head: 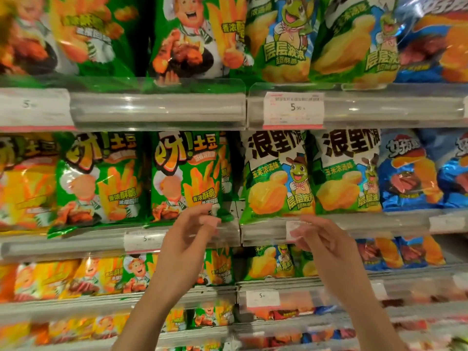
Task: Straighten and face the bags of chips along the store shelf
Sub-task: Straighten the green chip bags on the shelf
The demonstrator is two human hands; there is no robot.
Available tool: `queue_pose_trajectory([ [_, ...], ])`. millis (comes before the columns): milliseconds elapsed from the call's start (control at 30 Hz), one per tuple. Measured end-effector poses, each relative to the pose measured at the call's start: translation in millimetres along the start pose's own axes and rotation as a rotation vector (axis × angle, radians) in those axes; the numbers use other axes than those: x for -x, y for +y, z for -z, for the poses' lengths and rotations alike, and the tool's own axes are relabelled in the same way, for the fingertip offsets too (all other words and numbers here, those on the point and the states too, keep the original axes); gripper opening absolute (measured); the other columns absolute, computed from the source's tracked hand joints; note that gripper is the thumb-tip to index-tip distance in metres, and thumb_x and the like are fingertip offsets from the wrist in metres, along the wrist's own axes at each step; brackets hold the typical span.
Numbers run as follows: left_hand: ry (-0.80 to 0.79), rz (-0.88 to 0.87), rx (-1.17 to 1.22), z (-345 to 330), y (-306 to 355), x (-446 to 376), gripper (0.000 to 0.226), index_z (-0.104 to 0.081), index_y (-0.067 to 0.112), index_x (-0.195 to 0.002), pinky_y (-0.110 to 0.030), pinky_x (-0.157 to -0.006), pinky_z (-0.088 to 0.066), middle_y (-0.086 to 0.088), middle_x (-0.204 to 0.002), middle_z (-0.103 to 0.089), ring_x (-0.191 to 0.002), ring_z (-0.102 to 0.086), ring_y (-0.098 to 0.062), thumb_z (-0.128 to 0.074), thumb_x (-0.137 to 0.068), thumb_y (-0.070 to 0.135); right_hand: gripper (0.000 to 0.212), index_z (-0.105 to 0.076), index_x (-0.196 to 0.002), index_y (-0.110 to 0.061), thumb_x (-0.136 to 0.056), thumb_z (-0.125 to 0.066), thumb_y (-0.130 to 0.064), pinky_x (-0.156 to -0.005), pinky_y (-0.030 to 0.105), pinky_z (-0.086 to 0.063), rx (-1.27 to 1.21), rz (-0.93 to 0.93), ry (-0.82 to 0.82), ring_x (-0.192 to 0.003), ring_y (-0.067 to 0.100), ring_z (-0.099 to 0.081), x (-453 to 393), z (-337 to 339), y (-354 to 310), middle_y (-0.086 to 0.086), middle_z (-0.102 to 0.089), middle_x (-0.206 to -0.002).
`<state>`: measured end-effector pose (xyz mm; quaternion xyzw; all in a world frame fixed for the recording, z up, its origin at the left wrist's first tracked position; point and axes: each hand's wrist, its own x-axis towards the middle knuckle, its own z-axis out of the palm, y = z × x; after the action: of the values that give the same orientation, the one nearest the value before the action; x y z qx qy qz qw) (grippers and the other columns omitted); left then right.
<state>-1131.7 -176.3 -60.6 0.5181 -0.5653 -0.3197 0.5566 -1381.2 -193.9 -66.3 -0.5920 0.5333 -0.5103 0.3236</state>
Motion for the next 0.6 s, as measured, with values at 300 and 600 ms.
queue_pose_trajectory([
  [300,0.205,0.017,-0.070,36,11,3,0.022,-0.066,0.033,-0.115,-0.040,-0.090,-0.055,0.009,-0.103,-0.075,-0.092,-0.072,-0.010,-0.063,-0.094,0.031,0.020,-0.062,-0.114,-0.031,-0.097,-0.055,-0.023,-0.083,0.027,-0.053,-0.008,0.042,-0.112,-0.082,-0.002,-0.069,-24,-13,-8,-0.018,-0.075,-0.088],
  [600,0.235,-0.110,-0.126,70,6,-27,0.028,-0.060,0.039,-0.118,-0.032,-0.092,-0.052,0.017,-0.110,-0.067,-0.104,-0.062,0.002,-0.062,-0.090,0.044,0.014,-0.064,-0.101,-0.042,-0.095,-0.054,-0.034,-0.083,0.033,-0.055,0.038,0.058,-0.017,-0.085,0.002,-0.069,-17,-47,-32,-0.019,-0.073,-0.091],
])
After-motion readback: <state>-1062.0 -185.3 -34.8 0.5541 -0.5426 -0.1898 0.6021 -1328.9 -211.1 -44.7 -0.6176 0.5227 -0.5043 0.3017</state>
